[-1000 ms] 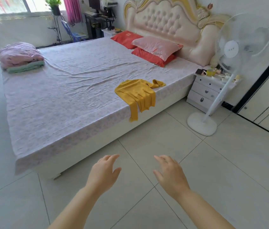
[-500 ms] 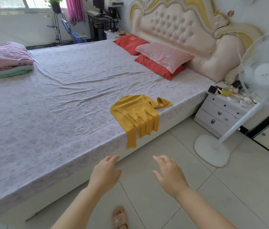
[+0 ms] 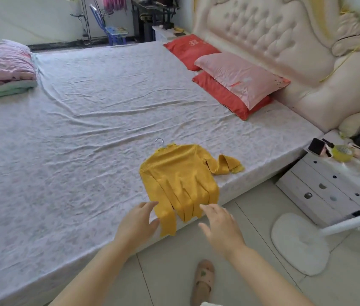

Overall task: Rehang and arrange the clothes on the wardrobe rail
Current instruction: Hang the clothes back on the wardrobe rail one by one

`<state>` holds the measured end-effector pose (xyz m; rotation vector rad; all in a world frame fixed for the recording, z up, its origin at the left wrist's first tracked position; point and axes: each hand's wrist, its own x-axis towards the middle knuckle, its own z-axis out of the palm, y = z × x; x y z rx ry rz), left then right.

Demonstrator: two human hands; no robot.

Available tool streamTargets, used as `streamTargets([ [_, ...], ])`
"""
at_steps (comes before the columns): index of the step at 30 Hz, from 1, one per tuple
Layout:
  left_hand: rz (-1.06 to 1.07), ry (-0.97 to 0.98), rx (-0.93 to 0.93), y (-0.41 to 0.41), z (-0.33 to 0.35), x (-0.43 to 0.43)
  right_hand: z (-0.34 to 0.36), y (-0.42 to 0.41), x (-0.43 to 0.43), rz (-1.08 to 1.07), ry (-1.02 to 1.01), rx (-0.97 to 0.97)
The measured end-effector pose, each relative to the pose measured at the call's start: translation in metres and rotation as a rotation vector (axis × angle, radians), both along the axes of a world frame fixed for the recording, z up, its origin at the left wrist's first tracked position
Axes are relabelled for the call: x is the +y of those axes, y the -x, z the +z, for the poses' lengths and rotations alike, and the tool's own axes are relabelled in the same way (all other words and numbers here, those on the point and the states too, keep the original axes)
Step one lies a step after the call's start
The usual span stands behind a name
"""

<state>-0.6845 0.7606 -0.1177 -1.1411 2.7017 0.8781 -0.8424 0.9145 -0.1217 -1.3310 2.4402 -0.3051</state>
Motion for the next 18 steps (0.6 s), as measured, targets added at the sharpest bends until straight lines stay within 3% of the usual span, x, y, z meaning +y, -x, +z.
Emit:
streamTargets([
  [8, 0.192, -0.014, -0.031, 0.112, -0.004, -0.062, -0.013, 0.139, -0.093, 0.167, -0.08, -0.064],
  [18, 0.255, -0.131, -0.131, 0.172, -0.056, -0.144, -0.063, 0.215, -0.196, 0.262, -0.215, -0.073],
])
